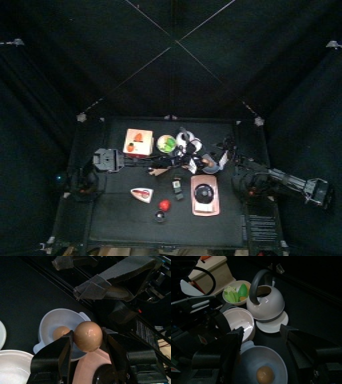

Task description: Place egg shell in bowl

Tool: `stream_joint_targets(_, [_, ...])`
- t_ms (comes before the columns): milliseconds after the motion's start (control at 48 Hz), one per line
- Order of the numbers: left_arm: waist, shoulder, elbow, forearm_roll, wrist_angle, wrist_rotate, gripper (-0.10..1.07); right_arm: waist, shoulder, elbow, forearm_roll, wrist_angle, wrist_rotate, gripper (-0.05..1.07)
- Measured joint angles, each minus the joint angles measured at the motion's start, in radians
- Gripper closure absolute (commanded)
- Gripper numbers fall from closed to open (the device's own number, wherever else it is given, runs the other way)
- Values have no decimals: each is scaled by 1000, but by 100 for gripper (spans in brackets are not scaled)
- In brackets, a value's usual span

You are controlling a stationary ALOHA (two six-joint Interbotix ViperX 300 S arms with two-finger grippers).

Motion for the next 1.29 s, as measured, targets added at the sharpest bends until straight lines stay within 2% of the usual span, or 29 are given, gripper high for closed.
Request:
stream_joint_targets(188, [5, 35, -48, 0, 2, 0, 15, 0, -2, 2, -2, 0, 0, 10])
stream_joint_targets(354, [8, 37, -51, 2, 32, 2, 14, 0, 0, 8, -2, 2, -2, 10])
stream_joint_targets(667, [11, 37, -60, 17, 41, 3, 0, 0, -2, 8, -3, 2, -2, 10])
stream_joint_targets(1292, [9, 37, -60, 29, 43, 5, 0, 0, 0, 8, -2, 2, -2, 10])
